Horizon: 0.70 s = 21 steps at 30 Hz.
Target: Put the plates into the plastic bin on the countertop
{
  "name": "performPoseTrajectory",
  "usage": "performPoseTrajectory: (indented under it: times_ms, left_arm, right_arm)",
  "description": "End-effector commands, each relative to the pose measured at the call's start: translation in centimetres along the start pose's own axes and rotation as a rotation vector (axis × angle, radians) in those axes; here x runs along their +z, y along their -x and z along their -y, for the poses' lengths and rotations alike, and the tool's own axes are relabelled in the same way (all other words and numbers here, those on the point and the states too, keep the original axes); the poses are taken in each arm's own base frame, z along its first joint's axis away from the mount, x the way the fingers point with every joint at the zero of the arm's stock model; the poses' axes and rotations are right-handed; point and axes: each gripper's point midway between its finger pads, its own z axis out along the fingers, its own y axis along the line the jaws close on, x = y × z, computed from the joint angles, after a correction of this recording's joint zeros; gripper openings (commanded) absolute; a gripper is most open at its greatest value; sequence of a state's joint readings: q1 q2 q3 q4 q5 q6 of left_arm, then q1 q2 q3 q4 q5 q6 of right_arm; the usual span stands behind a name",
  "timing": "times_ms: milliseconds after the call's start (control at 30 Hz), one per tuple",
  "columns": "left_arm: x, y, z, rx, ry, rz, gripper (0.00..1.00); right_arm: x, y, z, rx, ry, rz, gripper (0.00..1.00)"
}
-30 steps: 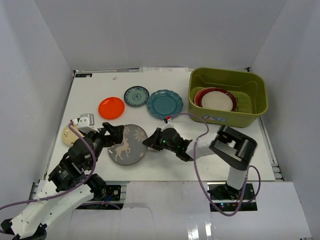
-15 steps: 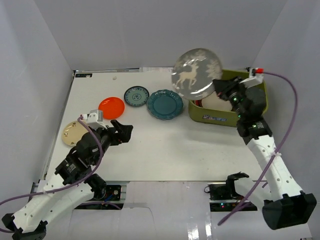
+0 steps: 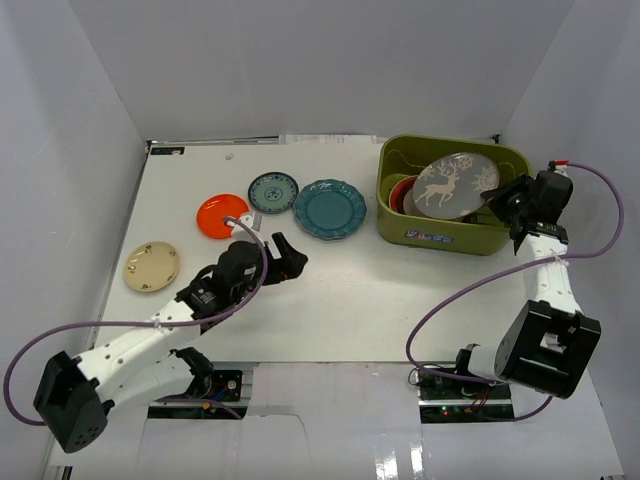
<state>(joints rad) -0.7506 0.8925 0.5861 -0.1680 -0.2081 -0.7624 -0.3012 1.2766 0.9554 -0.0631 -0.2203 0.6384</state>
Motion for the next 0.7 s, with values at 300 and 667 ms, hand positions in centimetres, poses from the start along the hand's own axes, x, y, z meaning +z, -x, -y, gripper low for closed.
performPoseTrajectory:
  times_ms: [300, 667]
  left_arm:
    - [11.7, -1.3, -2.8, -0.078, 0.181, -0.011, 0.93]
    - [18.9, -1.0, -7.8, -0.234, 0.258, -0.029, 0.93]
  right_arm:
    - [1.8, 0.6, -1.4, 0.030, 0.123, 0.040, 0.20]
    - [1.4, -0.3, 1.6, -0.019, -0.004, 0.052, 0.64]
